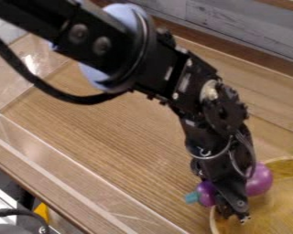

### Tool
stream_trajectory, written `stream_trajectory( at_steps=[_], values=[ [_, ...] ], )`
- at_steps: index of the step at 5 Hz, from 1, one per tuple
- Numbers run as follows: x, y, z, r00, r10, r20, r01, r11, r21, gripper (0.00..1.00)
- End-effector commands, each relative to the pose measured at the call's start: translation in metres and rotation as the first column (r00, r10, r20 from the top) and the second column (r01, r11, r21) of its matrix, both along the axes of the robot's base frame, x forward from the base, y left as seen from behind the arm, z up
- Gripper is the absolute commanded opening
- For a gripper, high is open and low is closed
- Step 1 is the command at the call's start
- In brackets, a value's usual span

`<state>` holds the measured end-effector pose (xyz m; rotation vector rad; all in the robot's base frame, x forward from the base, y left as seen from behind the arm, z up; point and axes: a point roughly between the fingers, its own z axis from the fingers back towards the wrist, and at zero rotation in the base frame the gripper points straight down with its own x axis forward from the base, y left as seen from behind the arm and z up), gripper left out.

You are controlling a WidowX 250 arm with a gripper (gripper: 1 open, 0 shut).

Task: Put the purple eggplant in the brown bowl

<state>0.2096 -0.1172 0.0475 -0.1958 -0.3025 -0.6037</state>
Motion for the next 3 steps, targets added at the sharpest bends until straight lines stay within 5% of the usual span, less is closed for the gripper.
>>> stream_trajectory(
  at_steps=[1,3],
  values=[
    [0.012,0.002,0.022,0.998,0.012,0.063,-0.011,1.000,-0.015,0.00],
    [0.016,0.007,0.050,0.996,0.033,0.080,-0.033,0.999,0.000,0.00]
  ],
)
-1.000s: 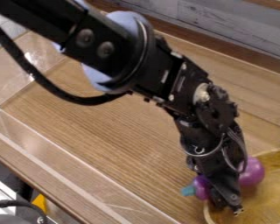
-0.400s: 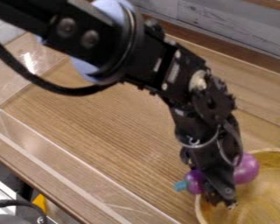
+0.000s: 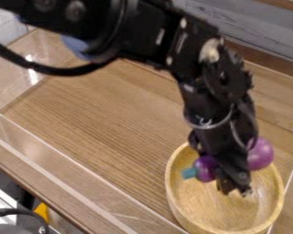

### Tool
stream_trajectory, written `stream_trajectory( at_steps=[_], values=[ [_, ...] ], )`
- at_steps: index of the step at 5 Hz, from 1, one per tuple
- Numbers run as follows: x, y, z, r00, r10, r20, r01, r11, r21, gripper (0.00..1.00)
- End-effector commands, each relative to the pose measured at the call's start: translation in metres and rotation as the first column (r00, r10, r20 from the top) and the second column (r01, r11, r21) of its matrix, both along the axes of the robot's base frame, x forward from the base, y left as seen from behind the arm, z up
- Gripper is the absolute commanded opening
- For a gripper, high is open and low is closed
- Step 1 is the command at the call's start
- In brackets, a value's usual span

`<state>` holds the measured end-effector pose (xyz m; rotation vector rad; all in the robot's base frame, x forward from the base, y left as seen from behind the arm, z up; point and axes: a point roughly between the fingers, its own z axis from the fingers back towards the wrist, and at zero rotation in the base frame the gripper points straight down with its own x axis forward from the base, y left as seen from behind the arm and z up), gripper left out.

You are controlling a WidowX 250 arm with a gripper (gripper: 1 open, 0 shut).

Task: Put the purple eggplant in the brown bowl

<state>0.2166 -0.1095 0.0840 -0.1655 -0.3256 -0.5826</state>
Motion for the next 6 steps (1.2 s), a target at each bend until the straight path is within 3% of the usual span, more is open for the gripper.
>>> stream_trajectory(
  at_steps=[1,6],
  values=[
    [0.010,-0.002,0.019,0.998,0.008,0.055,-0.007,1.000,-0.016,0.00],
    [0.009,-0.007,0.031,0.999,0.012,0.044,-0.011,1.000,-0.024,0.00]
  ],
)
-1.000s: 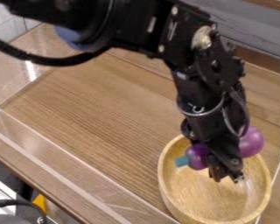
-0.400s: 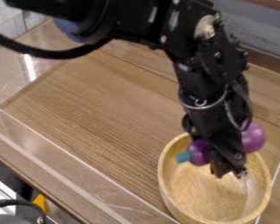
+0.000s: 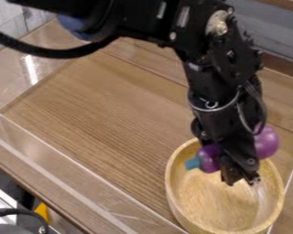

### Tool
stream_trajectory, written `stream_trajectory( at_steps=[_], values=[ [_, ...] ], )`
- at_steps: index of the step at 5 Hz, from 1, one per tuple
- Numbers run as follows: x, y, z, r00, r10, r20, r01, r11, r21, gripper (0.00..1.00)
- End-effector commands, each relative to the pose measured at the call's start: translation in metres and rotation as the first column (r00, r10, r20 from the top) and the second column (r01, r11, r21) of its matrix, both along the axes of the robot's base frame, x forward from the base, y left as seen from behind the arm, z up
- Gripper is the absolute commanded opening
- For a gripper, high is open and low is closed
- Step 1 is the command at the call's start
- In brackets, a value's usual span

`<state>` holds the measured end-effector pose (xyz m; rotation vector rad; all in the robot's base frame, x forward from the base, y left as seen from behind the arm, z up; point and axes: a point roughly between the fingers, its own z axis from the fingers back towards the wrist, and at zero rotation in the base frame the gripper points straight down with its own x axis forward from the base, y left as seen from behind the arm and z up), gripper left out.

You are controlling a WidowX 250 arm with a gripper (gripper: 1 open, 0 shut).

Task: Put the purple eggplant in the brown bowl

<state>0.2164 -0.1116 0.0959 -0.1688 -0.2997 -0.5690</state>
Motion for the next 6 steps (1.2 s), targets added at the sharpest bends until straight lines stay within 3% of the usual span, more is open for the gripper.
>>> stream_trajectory(
  at_steps=[1,6],
  values=[
    [0.0094,-0.0056,0.0211,0.998,0.003,0.068,-0.001,1.000,-0.028,0.00],
    [0.0106,-0.0139,0.0293,0.998,0.002,0.064,0.000,1.000,-0.031,0.00]
  ],
)
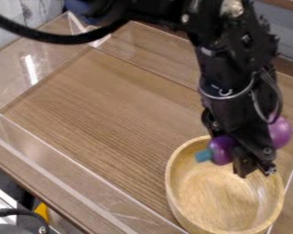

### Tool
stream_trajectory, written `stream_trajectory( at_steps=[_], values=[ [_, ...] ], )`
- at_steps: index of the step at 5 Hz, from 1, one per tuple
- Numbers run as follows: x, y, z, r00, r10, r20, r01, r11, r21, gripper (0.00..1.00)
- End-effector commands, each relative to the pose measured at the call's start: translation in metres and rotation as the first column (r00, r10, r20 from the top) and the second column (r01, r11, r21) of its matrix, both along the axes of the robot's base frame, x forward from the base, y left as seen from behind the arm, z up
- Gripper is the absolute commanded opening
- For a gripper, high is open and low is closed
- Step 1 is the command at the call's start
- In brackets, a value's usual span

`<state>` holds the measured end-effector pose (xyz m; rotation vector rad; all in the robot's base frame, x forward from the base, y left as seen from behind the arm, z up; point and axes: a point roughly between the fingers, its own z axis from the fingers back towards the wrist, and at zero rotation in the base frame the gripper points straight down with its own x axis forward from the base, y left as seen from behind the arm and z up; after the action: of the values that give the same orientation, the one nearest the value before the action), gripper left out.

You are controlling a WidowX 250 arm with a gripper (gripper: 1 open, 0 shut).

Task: Put the purple eggplant in the brown bowl

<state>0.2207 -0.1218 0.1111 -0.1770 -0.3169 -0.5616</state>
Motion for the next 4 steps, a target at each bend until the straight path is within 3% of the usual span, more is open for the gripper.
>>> stream_trajectory(
  at_steps=[1,2,4],
  values=[
    [0.007,-0.006,0.016,0.999,-0.007,0.051,0.008,1.000,-0.018,0.00],
    [0.007,-0.007,0.018,0.999,-0.008,0.051,0.009,1.000,-0.019,0.00],
    [-0.008,-0.008,0.015,1.000,0.004,0.018,-0.003,0.999,-0.032,0.00]
  ],
)
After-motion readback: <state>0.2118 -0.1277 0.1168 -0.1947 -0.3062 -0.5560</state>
